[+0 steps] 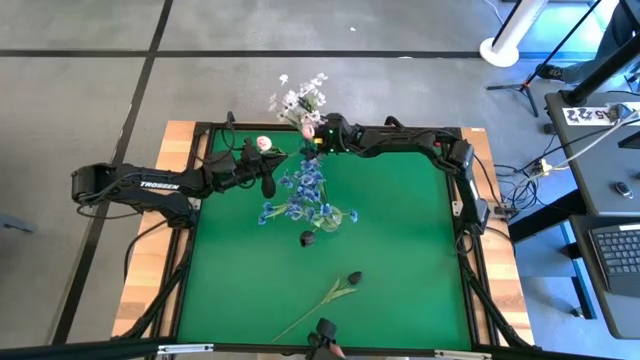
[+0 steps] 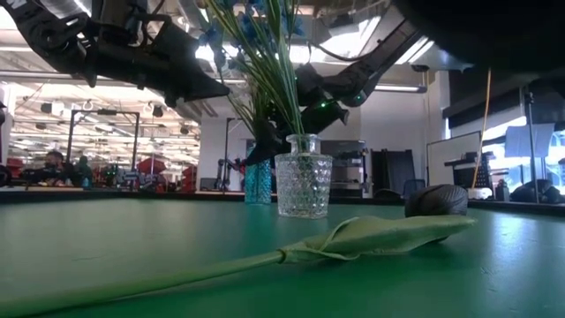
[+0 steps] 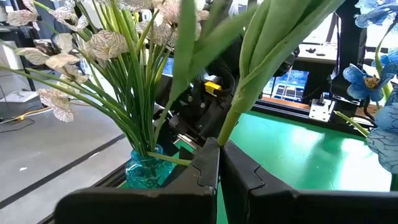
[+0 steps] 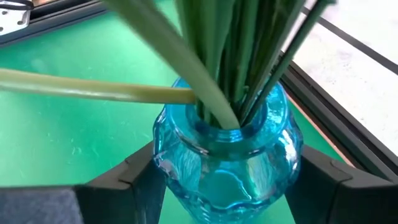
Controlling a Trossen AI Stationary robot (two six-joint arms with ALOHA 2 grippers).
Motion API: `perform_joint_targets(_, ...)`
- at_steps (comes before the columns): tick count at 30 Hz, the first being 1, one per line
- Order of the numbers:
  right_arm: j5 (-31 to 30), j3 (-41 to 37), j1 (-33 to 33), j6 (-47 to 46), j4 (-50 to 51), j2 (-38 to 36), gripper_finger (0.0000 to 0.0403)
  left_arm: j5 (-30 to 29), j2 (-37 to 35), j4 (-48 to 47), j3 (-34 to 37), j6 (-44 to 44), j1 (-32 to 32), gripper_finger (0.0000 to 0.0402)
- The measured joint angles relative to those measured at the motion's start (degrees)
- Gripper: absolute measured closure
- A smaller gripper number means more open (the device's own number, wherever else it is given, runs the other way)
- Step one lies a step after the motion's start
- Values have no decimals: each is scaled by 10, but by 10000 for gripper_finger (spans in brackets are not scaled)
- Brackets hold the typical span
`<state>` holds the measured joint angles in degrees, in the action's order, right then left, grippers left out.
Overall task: Sort flowers into vase by color
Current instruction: Put the pink flowers into the blue transparent vase
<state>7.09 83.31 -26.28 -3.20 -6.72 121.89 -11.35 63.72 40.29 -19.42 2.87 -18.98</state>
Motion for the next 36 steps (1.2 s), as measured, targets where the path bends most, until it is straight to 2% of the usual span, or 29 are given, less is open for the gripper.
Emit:
perform_joint_targets(9, 10, 2, 5, 3, 3, -7, 153, 14, -13, 2, 0, 5, 0, 402)
perform_joint_targets(22, 9, 82, 43, 38, 93, -17, 153, 22, -128, -39, -1, 6, 18, 402)
perform_joint_targets(29, 13, 84, 87, 52, 109, -17, 153, 18, -202, -159, -9, 26, 36, 402)
perform_joint_targets(36, 12, 84, 117, 61, 107, -17, 153, -12, -235, -361, -89, 56, 61, 402)
